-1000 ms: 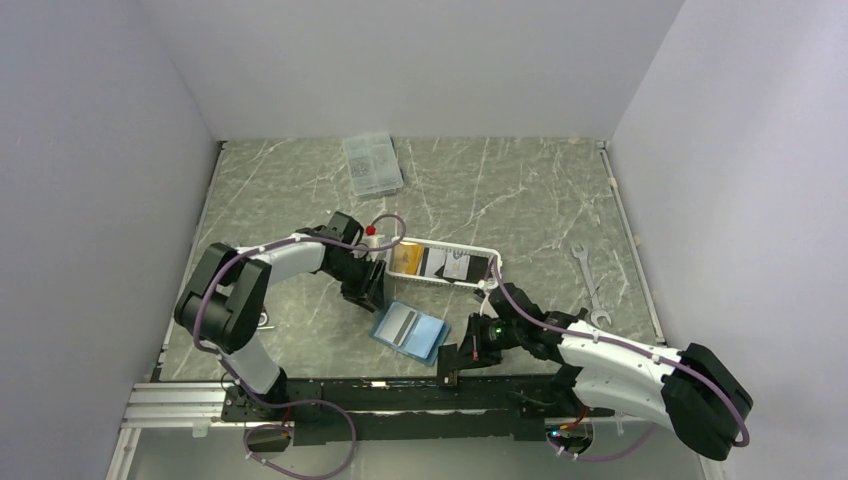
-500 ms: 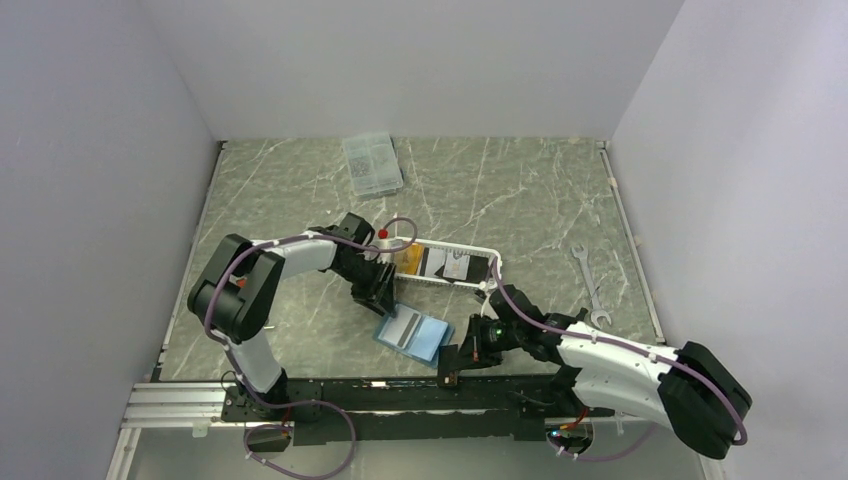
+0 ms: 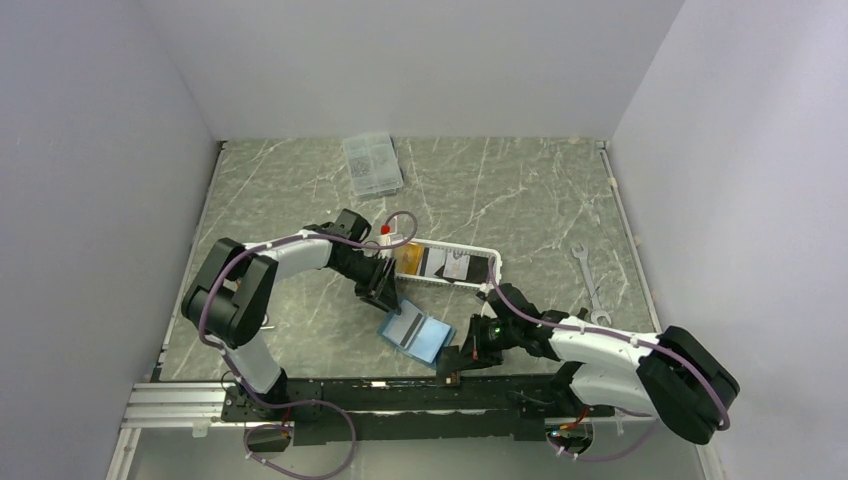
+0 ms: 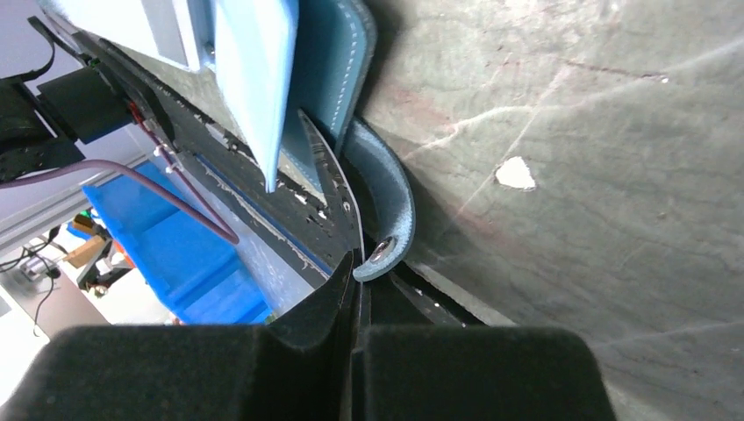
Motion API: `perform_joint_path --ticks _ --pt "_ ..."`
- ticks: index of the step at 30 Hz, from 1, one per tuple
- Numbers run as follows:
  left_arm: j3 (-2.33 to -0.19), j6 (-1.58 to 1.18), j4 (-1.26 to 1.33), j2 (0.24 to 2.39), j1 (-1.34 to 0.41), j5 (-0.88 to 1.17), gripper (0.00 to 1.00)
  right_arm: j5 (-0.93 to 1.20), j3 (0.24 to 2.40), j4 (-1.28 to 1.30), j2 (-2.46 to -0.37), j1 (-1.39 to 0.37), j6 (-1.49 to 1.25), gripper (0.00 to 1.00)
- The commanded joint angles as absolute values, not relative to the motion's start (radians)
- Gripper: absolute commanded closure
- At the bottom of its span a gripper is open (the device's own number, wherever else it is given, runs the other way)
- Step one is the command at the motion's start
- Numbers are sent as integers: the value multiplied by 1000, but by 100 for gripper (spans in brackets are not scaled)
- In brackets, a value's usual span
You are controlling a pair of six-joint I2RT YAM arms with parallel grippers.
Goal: Put the credit cards into the card holder
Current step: Turn over the card slot in the card holder.
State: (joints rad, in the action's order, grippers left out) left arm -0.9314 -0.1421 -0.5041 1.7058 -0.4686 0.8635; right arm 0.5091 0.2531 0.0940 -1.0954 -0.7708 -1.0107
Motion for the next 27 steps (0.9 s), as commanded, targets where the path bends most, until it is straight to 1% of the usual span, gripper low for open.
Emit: perform_joint_path --ticks 1,5,10,17,20,23,24,27 --pt "-941 -133 -489 1691 -478 991 57 453 246 80 -1140 -769 -999 100" --pt "-942 -124 -498 1707 -479 955 58 446 244 85 -1132 -768 -1001 100" --pt "-950 -124 -509 1746 -484 858 64 445 236 86 -1112 -767 -1005 100" --pt "-962 -122 -508 1773 -522 849 67 442 220 72 -1094 -767 -1016 100" --pt "-964 -117 -512 1783 -523 848 74 441 214 66 -1088 -767 -1017 100" --pt "-968 -111 -522 1791 -522 847 86 437 219 83 -1079 -767 -1014 100" --pt "-968 -109 -524 1792 -521 846 89 433 225 99 -1069 -766 -1008 100" --pt "-958 -113 -518 1783 -508 838 92 438 242 156 -997 -757 -991 100"
